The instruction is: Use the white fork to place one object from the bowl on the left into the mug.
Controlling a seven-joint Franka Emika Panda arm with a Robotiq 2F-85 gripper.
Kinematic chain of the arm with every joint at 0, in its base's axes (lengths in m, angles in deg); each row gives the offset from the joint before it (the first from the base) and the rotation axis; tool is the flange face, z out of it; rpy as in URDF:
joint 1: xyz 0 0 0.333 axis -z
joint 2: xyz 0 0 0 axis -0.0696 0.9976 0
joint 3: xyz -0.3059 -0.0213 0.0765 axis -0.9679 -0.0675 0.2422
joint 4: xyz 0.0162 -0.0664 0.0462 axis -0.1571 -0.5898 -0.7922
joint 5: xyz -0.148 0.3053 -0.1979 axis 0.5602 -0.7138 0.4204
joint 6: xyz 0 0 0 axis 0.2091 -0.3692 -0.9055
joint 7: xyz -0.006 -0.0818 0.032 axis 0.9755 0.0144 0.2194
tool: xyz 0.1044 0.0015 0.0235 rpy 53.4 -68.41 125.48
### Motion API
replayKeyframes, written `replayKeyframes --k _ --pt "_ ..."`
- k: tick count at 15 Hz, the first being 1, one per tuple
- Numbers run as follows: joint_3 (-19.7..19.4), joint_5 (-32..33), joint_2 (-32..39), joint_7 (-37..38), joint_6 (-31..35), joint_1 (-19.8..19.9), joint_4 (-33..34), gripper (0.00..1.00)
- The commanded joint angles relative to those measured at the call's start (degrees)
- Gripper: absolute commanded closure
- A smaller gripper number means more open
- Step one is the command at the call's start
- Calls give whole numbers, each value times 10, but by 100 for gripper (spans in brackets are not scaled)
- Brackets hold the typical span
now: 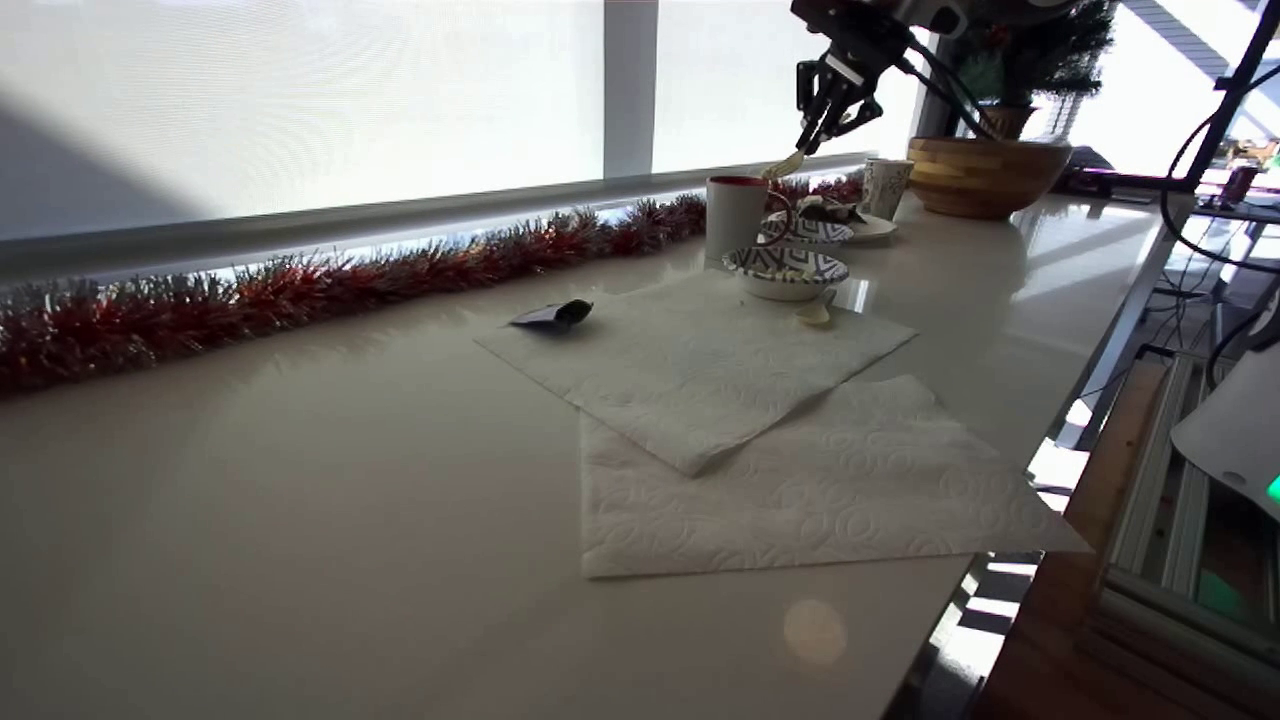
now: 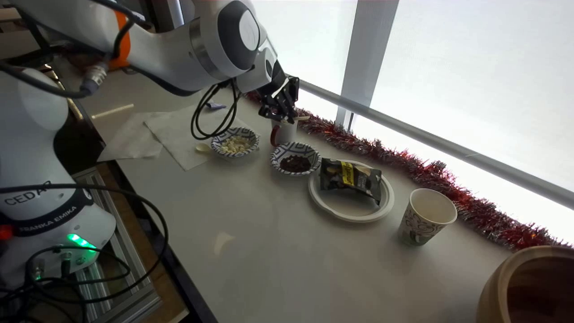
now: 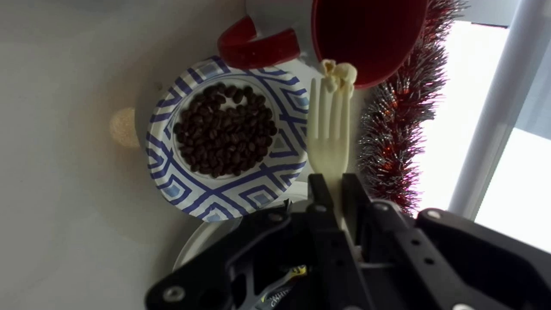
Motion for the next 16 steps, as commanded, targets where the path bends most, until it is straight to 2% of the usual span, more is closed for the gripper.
replayKeyframes --k 1,8,9,16 --pt "-3 -52 53 -26 47 9 1 97" --pt "-23 -106 134 -78 158 -2 -6 97" --pt "-28 -61 96 -54 121 -13 0 97" --pt "-41 -67 113 -50 114 -15 2 97"
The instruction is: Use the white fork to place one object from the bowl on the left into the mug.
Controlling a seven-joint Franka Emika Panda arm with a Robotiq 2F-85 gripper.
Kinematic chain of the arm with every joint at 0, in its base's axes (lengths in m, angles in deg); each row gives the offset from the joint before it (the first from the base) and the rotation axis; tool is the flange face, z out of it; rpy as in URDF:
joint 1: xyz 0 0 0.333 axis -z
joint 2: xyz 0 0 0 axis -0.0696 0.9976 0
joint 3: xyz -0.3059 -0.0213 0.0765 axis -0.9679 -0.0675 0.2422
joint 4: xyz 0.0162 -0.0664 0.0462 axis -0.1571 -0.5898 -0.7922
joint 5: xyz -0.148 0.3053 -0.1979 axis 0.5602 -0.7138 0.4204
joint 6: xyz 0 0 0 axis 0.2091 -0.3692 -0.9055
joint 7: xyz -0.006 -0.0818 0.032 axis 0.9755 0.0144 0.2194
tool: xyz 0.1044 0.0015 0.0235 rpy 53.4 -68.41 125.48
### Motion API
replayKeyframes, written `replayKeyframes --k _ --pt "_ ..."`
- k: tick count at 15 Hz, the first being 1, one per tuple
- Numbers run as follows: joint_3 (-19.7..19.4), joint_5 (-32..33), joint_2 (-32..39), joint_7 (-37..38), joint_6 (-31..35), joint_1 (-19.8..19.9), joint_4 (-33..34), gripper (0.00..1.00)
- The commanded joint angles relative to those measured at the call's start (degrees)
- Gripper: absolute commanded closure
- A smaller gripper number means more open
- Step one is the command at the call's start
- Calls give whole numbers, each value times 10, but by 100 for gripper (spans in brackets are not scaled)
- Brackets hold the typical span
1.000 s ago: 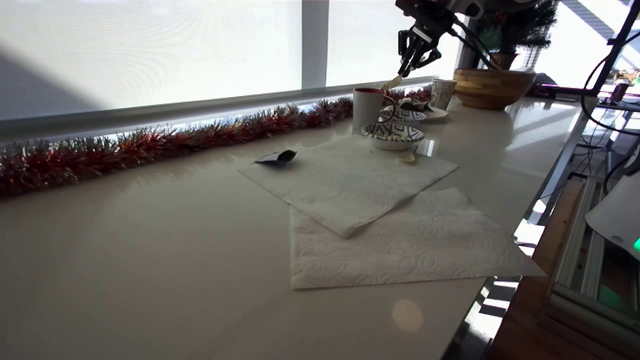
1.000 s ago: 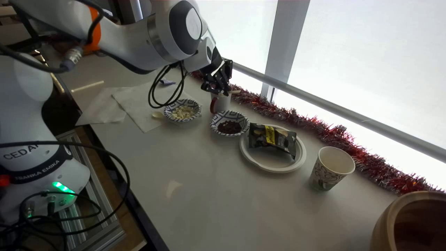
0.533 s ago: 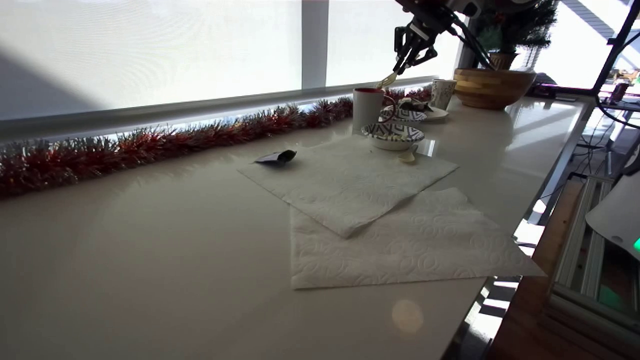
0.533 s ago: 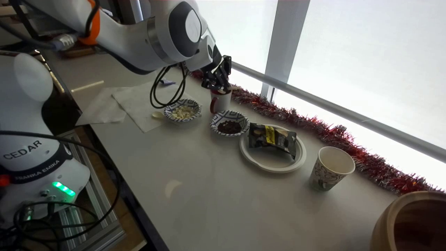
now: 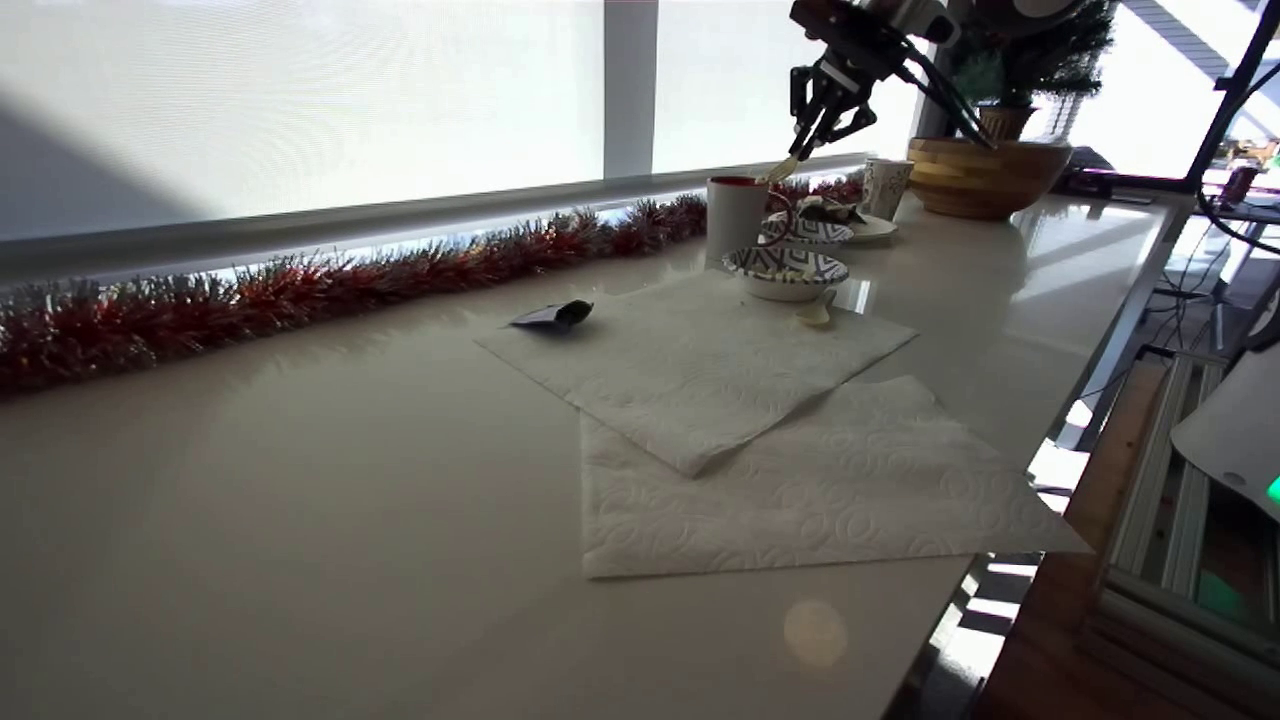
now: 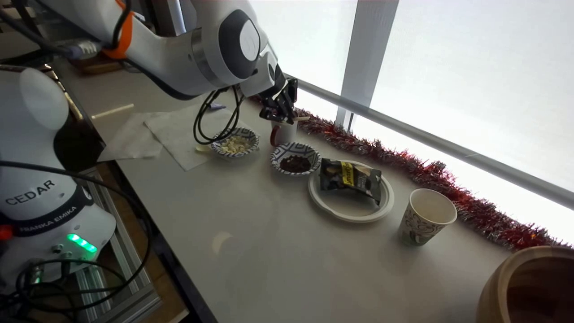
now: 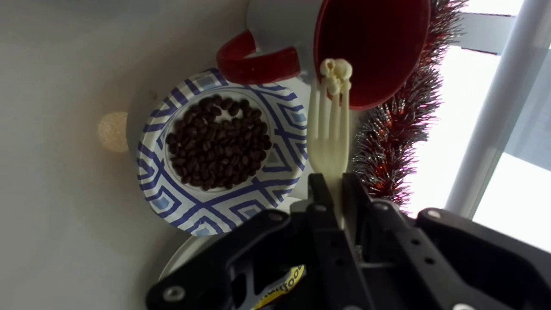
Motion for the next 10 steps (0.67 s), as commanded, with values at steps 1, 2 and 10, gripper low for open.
replayKeyframes --k 1,2,10 --pt "1 0 8 6 -6 4 5 97" --pt "4 0 9 8 -7 6 5 97" --pt "20 32 8 13 35 14 5 97"
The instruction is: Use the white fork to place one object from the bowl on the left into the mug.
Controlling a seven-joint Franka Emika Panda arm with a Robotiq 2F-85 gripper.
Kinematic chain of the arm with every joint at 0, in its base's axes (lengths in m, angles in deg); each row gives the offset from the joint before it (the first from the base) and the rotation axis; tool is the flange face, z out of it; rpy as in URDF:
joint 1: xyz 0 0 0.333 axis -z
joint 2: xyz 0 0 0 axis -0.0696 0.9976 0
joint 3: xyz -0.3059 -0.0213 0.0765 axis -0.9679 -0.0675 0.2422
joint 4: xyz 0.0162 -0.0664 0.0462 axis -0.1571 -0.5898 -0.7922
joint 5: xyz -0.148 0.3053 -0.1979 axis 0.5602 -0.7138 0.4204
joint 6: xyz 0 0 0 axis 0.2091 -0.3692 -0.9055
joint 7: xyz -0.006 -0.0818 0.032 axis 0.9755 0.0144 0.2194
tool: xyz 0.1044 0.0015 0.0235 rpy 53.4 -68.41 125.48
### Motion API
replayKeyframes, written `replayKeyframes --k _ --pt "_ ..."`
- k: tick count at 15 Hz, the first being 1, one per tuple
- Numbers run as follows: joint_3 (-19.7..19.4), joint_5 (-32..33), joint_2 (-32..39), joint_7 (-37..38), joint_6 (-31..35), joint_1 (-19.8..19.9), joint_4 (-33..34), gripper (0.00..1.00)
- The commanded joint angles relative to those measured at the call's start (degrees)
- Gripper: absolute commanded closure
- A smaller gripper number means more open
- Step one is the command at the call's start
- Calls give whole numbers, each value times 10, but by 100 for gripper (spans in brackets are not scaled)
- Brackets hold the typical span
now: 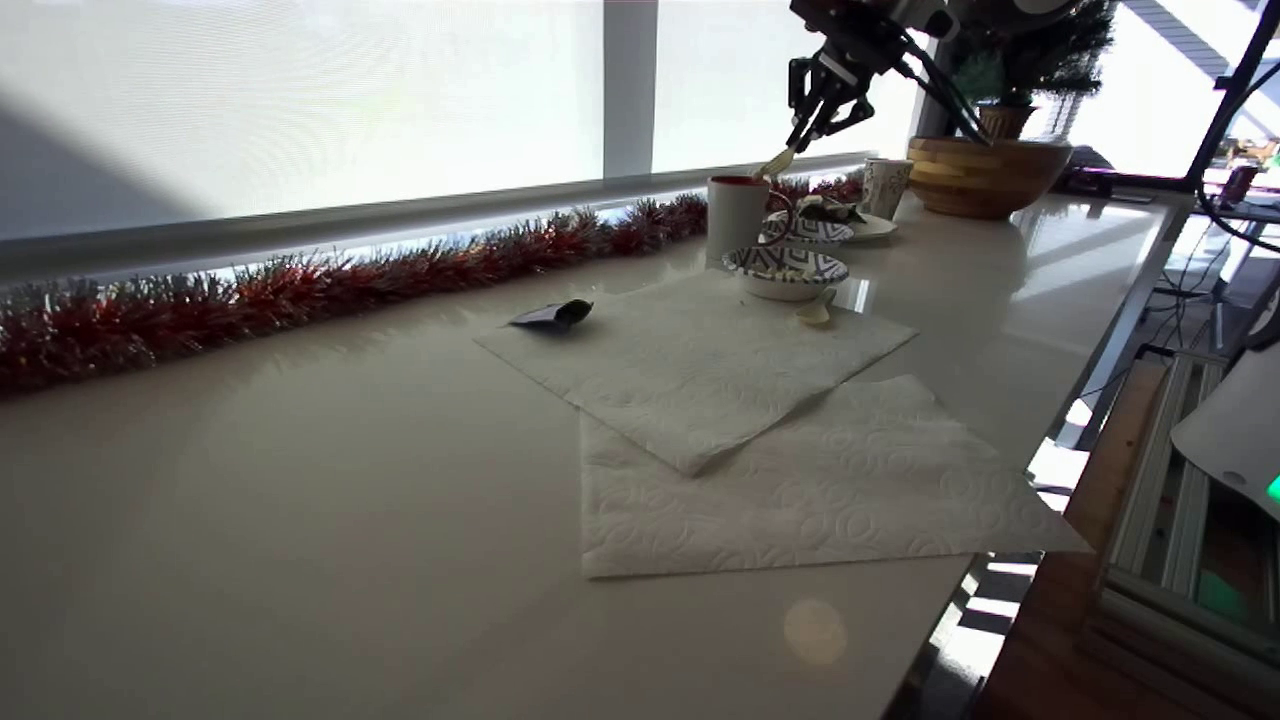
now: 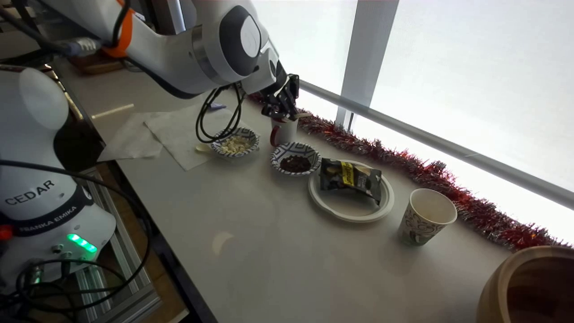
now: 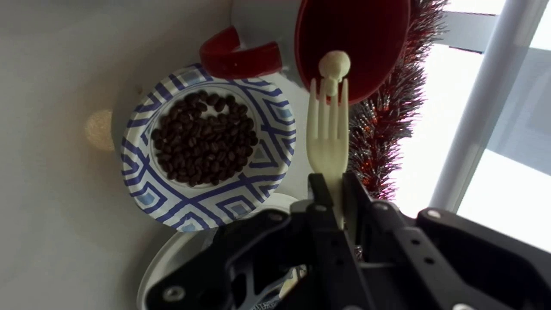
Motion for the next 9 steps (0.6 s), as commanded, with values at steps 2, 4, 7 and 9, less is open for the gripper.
replayKeyframes --k 2,4,7,9 --pt "18 30 10 14 28 7 1 97" --pt "20 25 14 14 15 6 1 97" --pt "20 16 17 11 -3 10 1 97" --pt "17 11 18 8 -14 10 1 97"
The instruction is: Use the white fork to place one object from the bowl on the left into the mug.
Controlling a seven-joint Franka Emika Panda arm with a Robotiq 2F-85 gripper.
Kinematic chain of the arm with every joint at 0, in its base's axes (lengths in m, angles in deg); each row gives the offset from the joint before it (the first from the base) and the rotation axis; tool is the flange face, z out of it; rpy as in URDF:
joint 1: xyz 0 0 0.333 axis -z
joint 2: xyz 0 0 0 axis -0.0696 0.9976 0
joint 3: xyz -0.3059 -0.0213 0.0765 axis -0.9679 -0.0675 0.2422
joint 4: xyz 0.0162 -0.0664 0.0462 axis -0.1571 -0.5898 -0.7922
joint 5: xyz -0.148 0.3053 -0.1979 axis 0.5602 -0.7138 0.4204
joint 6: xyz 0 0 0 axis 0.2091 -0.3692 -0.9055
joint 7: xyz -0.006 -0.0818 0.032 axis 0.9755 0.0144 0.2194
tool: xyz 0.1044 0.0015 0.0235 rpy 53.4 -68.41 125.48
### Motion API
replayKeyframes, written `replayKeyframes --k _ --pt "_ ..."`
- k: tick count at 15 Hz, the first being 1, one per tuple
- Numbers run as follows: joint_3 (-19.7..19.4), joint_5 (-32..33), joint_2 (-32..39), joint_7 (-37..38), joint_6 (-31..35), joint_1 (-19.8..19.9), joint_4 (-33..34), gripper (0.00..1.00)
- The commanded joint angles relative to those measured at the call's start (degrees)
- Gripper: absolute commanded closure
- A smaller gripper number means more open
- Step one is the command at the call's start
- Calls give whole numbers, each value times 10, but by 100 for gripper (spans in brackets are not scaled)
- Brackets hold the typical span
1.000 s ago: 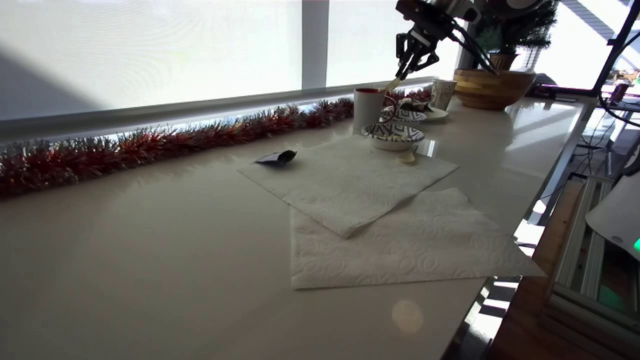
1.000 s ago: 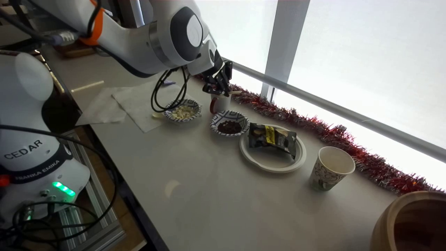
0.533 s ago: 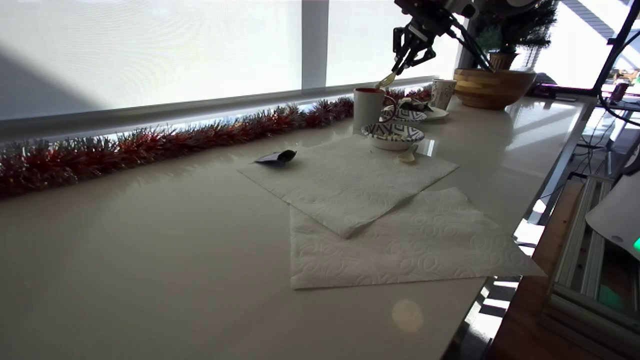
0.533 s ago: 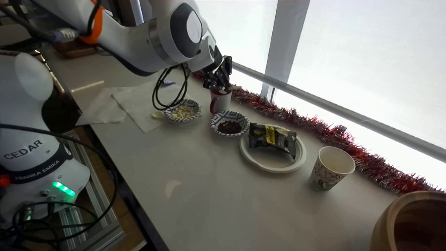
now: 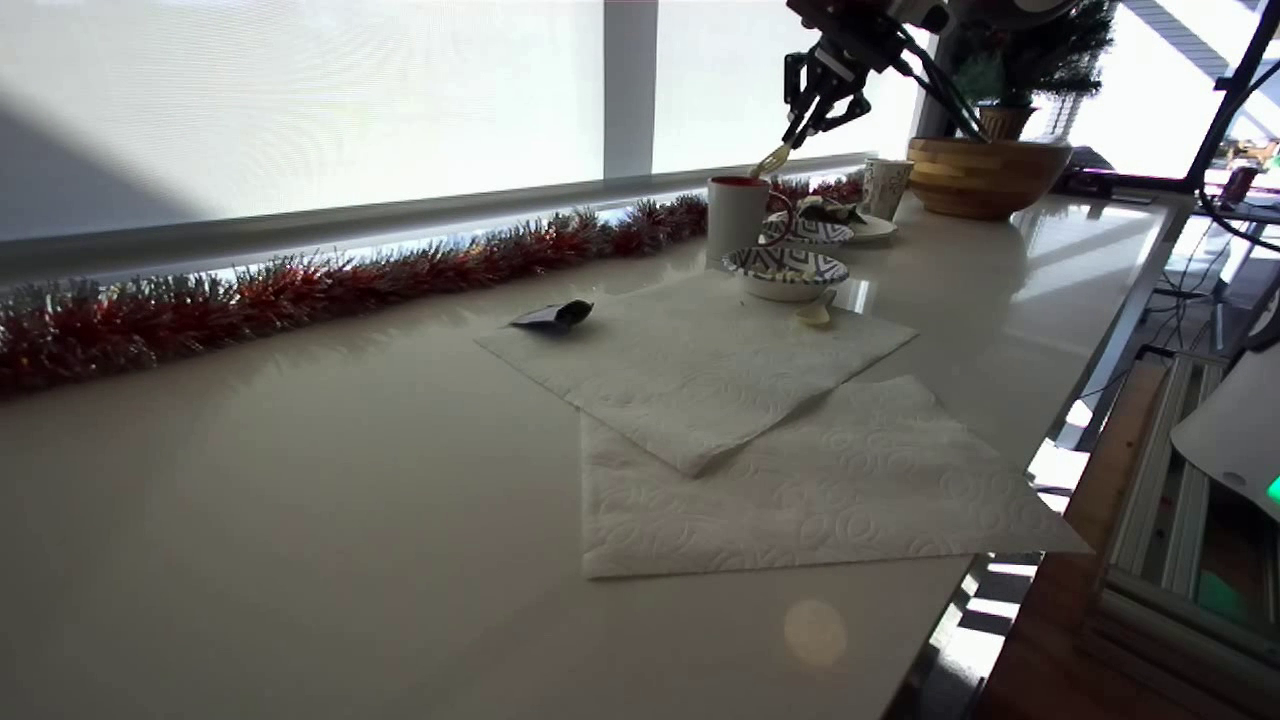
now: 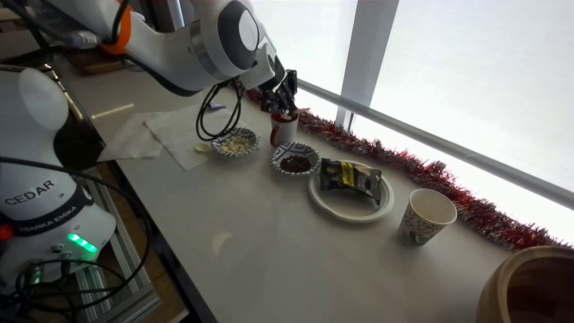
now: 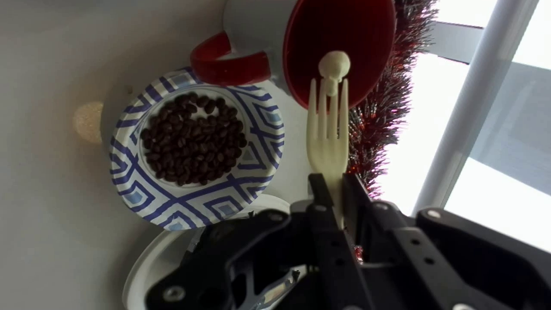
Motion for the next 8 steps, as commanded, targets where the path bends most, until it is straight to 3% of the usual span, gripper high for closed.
replayKeyframes --k 1,8 --pt "1 -2 13 8 -18 6 1 97" --pt "-9 -2 9 7 -41 3 1 97"
